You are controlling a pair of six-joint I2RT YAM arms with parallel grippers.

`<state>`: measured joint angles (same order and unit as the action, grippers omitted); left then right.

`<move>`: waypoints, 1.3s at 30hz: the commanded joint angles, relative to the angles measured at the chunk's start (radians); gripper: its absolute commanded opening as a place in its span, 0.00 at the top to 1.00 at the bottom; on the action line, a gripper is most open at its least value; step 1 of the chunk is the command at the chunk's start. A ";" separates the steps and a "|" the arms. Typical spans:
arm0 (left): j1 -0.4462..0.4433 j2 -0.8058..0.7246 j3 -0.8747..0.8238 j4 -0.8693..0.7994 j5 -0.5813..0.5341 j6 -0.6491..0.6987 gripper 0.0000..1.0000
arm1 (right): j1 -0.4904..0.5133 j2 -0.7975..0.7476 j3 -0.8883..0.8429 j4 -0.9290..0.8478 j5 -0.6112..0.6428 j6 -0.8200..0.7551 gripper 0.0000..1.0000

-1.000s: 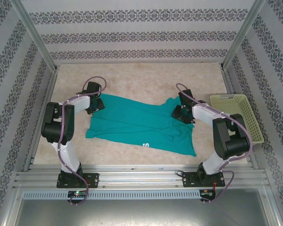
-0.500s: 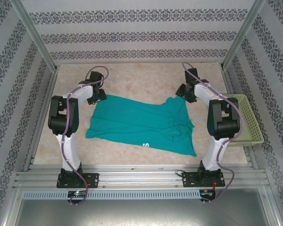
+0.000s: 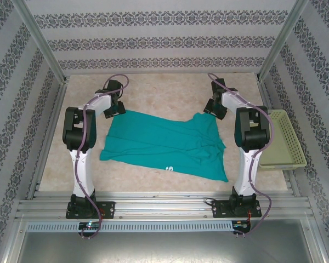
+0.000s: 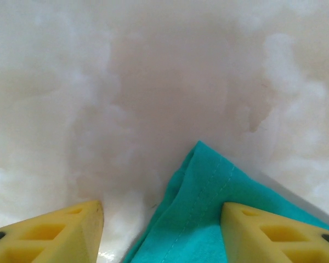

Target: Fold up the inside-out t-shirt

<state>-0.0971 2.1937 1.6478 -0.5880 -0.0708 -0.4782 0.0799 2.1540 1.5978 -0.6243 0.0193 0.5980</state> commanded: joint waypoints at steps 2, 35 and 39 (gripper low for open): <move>0.002 0.038 0.042 -0.015 0.040 0.036 0.49 | -0.012 0.031 0.044 -0.035 0.010 -0.015 0.47; 0.128 -0.487 -0.490 0.333 0.017 -0.086 1.00 | 0.120 -0.091 0.257 0.004 0.018 -0.242 1.00; 0.135 -0.594 -0.627 0.411 0.003 -0.112 1.00 | 0.163 -0.172 0.168 0.024 0.041 -0.252 1.00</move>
<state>0.0219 1.6669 1.0824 -0.2562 -0.0525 -0.5594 0.2207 2.0598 1.8149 -0.6060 0.0151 0.3809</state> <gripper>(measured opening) 0.047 0.044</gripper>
